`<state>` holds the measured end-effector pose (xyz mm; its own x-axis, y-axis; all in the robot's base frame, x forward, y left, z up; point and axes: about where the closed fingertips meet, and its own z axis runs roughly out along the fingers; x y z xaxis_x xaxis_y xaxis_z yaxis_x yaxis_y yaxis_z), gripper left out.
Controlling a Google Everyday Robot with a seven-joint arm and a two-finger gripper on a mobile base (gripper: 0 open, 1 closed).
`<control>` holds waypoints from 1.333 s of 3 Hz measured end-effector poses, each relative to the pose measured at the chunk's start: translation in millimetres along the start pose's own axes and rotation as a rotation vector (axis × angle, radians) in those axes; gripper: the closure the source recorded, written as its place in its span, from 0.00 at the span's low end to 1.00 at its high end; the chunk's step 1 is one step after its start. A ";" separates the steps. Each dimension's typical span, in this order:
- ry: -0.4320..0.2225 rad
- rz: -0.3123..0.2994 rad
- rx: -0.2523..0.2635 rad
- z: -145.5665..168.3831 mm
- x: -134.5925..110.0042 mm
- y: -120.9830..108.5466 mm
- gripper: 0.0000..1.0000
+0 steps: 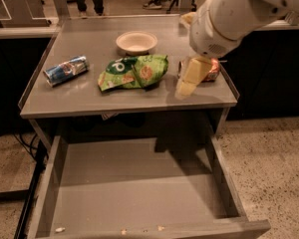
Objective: Place green rice chip bag into top drawer
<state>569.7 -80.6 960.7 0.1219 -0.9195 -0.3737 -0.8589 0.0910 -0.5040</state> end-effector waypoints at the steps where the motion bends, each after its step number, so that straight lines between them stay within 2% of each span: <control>1: -0.035 -0.021 0.004 24.2 -15.5 -17.2 0.00; 2: -0.061 -0.043 -0.010 53.8 -28.1 -36.7 0.00; 3: -0.088 -0.060 -0.059 82.5 -36.9 -48.0 0.00; 4: -0.133 -0.077 -0.103 90.1 -46.7 -29.6 0.00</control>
Offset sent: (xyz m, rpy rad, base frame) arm 0.0948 0.0680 -0.0242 0.0453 -0.0071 0.1086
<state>634.3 -5.9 922.9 0.2477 -0.8631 -0.4401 -0.8899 -0.0231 -0.4555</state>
